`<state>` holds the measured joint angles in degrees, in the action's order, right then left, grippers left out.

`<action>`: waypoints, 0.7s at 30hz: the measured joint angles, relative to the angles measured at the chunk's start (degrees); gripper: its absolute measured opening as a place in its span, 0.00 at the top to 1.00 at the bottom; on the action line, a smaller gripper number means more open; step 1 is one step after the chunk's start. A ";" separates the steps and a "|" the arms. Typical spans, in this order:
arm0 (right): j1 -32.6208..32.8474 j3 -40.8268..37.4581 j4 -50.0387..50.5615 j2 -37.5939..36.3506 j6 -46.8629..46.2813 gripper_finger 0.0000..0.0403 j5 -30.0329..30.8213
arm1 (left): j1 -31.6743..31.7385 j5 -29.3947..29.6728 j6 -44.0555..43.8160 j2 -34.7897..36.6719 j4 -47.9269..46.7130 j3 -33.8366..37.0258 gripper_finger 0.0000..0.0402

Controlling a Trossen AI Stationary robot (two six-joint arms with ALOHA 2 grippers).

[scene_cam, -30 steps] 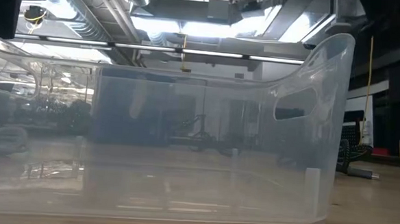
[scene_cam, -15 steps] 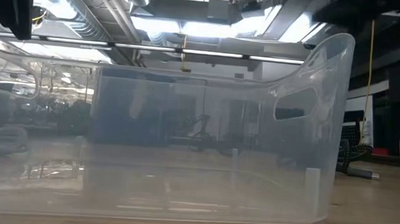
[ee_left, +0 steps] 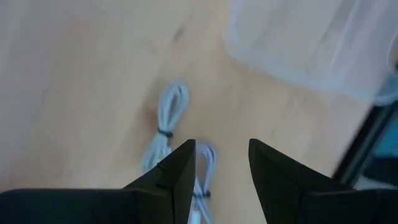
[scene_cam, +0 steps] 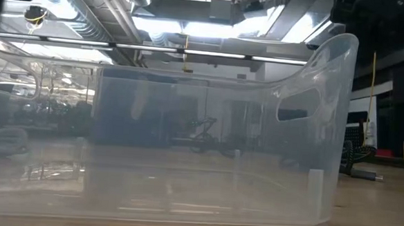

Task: Pick and place USB-C Cables
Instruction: Put the top black charger cable into the transparent bin

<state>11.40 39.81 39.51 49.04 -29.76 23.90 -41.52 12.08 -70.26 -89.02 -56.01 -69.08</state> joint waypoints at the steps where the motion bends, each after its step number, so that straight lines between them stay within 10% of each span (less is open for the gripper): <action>1: 0.00 0.00 0.00 0.35 -0.02 0.83 -0.02 | -0.37 -0.84 0.00 -0.54 -0.03 0.00 0.64; 21: 0.00 -0.04 -0.87 0.85 0.03 0.83 -0.02 | -4.85 -7.14 -3.15 -15.71 0.04 0.04 0.64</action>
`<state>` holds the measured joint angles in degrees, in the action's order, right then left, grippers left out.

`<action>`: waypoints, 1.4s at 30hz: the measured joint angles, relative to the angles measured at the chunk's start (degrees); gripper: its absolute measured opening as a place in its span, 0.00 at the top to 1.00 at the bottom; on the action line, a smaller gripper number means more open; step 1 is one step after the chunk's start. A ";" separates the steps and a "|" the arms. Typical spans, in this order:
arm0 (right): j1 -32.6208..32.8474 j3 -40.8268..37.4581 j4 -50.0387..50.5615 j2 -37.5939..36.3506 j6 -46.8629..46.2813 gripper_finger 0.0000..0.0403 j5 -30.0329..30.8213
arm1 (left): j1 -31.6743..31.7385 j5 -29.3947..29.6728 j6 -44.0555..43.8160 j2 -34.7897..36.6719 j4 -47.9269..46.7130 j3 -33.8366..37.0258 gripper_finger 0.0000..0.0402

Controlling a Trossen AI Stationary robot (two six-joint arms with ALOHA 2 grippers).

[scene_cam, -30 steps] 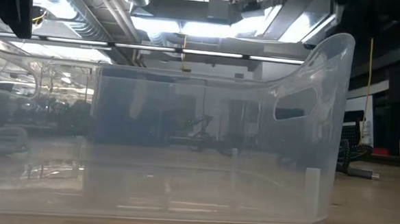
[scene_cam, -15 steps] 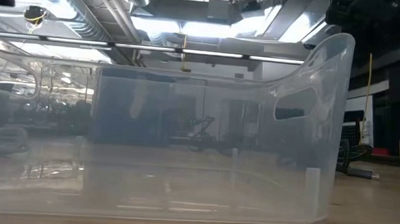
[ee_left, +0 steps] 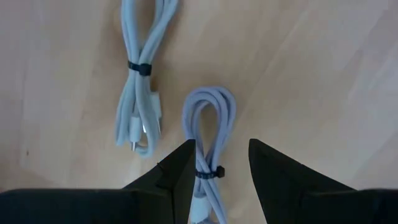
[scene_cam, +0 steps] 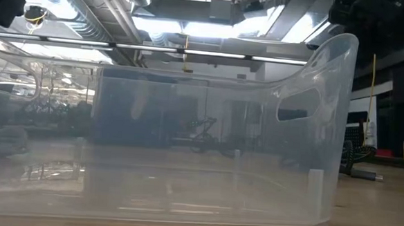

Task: Pick and place USB-C Cables
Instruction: Put the top black charger cable into the transparent bin

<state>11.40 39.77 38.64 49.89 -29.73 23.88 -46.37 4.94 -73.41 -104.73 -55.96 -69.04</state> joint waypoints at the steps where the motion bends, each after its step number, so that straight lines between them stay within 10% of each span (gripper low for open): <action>1: -0.02 0.00 -0.34 0.00 0.02 0.83 0.00 | 0.07 0.24 -0.04 0.02 0.00 0.00 0.64; 21: -0.02 -0.02 -0.71 0.00 0.16 0.83 0.02 | 2.28 -9.04 -5.73 0.50 -0.39 -0.02 0.64; 34: -0.02 -0.04 -1.35 0.56 0.19 0.83 -0.35 | 5.39 -0.71 -7.03 0.50 0.93 -0.02 0.64; 42: -0.02 -0.07 -18.50 7.08 8.25 0.83 -8.71 | 10.09 -0.87 2.09 0.50 0.18 -0.02 0.64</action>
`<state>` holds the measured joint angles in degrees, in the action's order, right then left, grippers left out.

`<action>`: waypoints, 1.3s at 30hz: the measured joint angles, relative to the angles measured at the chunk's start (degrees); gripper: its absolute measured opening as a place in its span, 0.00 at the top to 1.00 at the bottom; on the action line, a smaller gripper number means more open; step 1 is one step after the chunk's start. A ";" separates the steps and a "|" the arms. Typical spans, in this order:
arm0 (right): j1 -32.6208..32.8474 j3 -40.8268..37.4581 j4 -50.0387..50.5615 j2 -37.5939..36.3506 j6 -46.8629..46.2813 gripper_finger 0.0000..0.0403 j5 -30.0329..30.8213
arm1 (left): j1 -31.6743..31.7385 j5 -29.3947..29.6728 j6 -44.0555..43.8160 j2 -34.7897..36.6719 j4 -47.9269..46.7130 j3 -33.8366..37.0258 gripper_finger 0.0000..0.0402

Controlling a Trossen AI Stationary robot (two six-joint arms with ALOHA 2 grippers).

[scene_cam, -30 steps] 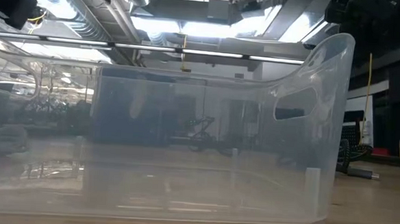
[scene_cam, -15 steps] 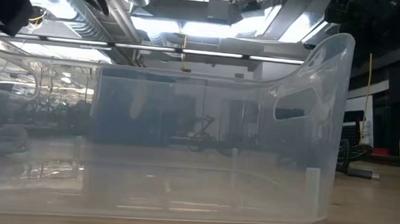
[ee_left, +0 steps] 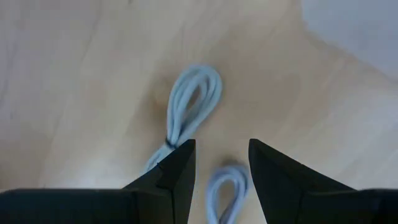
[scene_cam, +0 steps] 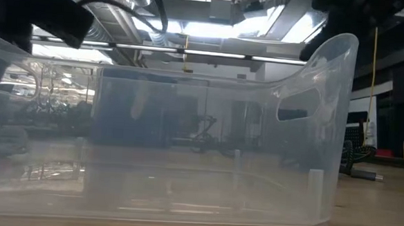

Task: Pick and place USB-C Cables
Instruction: Put the top black charger cable into the transparent bin

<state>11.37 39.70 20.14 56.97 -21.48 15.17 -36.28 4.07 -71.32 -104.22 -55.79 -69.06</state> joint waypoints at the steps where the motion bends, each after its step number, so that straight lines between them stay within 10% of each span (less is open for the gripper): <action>1: -0.02 0.00 -1.67 0.79 1.18 0.83 0.06 | 0.10 -1.31 0.31 0.00 -1.28 0.00 0.64; 9: -5.98 7.59 -4.00 5.13 9.02 0.83 2.89 | -1.66 -1.71 -2.95 3.83 -10.82 0.00 0.64; 21: -21.65 31.55 22.64 22.55 14.42 0.83 -8.62 | -3.97 14.03 -3.08 12.67 -11.25 -0.07 0.64; 39: -25.00 31.19 6.86 45.22 17.70 0.83 -15.33 | -3.86 19.95 -3.07 12.04 -12.61 0.00 0.64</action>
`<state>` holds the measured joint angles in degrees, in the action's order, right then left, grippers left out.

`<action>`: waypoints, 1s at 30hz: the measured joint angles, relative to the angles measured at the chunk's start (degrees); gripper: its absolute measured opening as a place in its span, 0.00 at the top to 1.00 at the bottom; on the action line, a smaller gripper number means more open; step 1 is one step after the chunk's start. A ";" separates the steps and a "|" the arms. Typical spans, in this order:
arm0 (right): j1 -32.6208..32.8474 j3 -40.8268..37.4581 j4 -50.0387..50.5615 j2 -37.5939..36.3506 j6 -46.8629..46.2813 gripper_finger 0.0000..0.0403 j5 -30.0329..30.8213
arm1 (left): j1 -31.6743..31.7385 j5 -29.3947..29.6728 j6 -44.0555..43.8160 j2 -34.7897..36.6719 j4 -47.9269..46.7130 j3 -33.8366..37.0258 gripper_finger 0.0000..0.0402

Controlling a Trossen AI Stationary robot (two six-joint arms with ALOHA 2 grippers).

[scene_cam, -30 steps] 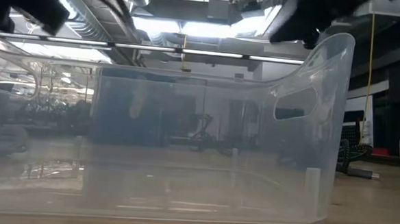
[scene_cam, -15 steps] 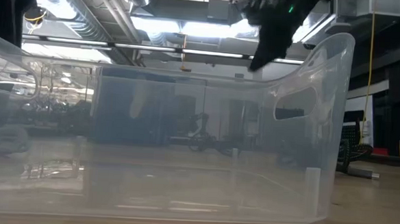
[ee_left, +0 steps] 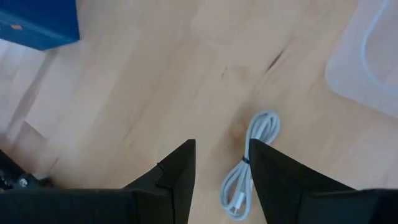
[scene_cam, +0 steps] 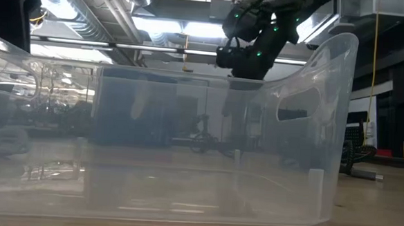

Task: Pick and place USB-C Cables
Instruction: Put the top black charger cable into the transparent bin

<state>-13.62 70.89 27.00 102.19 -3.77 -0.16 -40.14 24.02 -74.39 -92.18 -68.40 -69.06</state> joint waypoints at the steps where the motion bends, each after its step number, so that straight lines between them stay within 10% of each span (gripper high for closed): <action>1: 0.08 0.00 -0.71 0.55 -1.93 0.83 -0.02 | 0.00 0.61 0.00 0.00 0.00 0.00 0.64; 30: 0.15 -0.02 -2.10 3.17 -11.23 0.83 4.36 | 0.00 3.41 -0.04 -0.02 3.25 -0.01 0.64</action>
<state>-13.47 70.87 24.89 105.35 -15.00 4.20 -40.14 27.42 -74.43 -92.20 -65.15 -69.07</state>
